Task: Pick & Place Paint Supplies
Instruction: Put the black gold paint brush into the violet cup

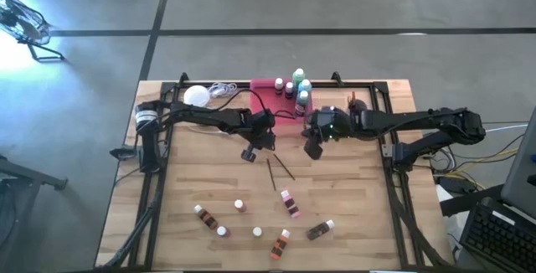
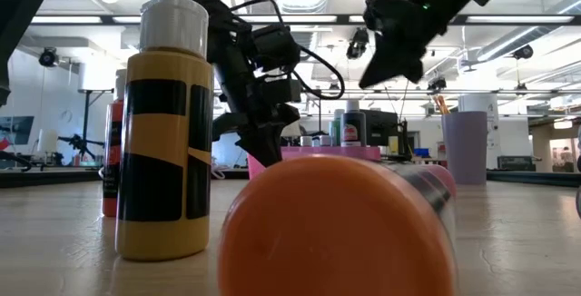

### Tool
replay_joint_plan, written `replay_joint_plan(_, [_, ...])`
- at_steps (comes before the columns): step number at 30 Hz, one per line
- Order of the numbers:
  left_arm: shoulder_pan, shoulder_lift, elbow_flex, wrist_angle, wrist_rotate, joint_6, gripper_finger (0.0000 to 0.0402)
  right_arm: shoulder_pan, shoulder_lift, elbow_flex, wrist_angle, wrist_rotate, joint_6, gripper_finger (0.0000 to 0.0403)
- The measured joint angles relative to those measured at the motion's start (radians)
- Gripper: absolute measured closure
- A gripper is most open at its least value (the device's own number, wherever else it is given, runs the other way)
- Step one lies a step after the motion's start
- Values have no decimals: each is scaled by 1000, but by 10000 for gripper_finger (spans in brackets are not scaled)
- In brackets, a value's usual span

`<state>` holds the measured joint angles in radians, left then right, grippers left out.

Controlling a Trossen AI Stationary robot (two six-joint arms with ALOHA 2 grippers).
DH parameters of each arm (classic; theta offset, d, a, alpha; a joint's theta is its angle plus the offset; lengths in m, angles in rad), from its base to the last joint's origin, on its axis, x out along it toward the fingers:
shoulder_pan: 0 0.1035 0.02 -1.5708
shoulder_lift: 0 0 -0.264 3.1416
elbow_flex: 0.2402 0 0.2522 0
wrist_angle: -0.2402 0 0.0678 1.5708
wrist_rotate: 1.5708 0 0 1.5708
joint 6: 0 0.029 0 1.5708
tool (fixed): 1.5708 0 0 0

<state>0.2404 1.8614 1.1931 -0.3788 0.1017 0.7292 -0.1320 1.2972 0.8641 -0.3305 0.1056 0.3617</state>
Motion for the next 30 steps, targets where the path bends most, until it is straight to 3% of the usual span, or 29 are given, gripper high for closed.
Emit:
replay_joint_plan(11, [-19, 0, 31, -15, 0, -6, 401, 148, 72, -158, 385, 7, 121, 385])
replay_joint_plan(18, [-32, -1, 58, -37, -19, -7, 401, 150, 219, -180, 503, 10, 203, 322])
replay_joint_plan(30, [-34, -2, 81, -45, -26, -5, 401, 145, 453, -75, 550, -28, 218, 217])
